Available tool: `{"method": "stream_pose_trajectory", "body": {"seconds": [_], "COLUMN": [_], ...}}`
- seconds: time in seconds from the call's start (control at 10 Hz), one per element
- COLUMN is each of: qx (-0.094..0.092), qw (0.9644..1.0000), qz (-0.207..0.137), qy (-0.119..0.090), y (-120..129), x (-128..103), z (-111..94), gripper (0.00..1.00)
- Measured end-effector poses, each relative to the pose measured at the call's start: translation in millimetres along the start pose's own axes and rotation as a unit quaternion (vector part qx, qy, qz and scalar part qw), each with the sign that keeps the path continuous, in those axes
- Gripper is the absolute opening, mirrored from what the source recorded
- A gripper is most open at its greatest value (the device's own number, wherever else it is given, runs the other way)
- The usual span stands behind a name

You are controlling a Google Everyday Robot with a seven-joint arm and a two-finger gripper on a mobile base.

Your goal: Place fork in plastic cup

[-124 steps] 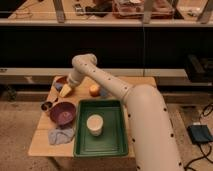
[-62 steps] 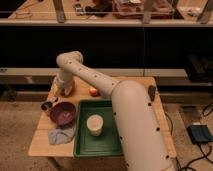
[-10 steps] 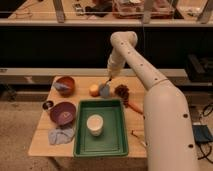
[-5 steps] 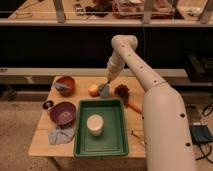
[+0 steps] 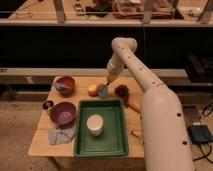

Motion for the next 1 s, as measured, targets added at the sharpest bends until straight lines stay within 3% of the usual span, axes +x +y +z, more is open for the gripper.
{"method": "stream_pose_trajectory", "body": {"seconds": [0.2,0.8,1.0], "qx": [-0.008,-0.019,-0.015], "qw": [0.9999,0.9997,0.9991], "qz": [-0.005,-0.012,-0.026], "qy": [0.005,0.009,0.030], "y": [-3,-12,-15], "x": [-3,-3,-4], "z": [2,4,1], "gripper": [0.78,0.80,0.80]}}
